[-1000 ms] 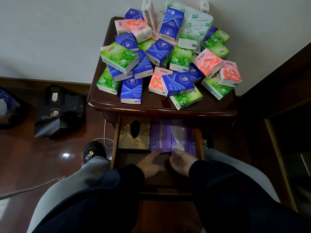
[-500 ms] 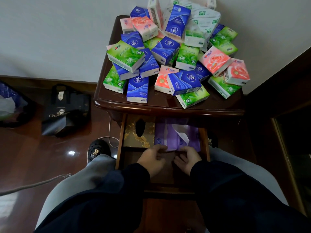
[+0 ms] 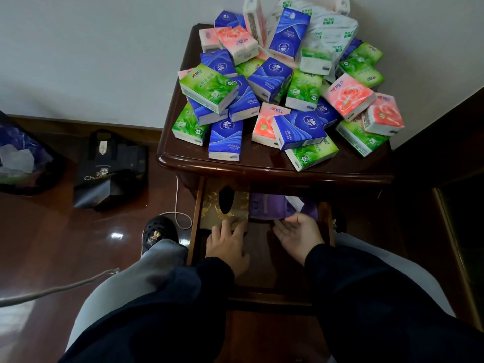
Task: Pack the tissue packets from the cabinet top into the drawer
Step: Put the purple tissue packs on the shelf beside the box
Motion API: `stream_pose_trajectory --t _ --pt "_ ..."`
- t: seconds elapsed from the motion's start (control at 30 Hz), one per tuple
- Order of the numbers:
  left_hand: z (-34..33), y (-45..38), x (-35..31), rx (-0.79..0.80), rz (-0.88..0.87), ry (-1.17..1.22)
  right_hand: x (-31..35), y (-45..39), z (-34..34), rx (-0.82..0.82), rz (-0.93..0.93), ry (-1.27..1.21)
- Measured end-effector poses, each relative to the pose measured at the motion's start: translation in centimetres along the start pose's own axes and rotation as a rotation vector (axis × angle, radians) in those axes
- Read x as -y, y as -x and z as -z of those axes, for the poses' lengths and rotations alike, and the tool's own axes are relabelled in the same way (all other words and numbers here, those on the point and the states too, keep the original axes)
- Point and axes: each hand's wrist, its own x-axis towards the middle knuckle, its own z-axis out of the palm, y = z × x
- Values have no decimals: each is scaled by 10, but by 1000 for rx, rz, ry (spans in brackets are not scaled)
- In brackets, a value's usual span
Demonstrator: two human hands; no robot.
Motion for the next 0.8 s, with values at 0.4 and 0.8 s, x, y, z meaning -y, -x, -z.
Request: stream_pose_trajectory --t 0.4,0.8 --pt "19 3 -12 60 24 104 10 20 0 -22 19 203" --pt "143 46 -60 -475 -215 419 67 180 -40 125 1135 1242"
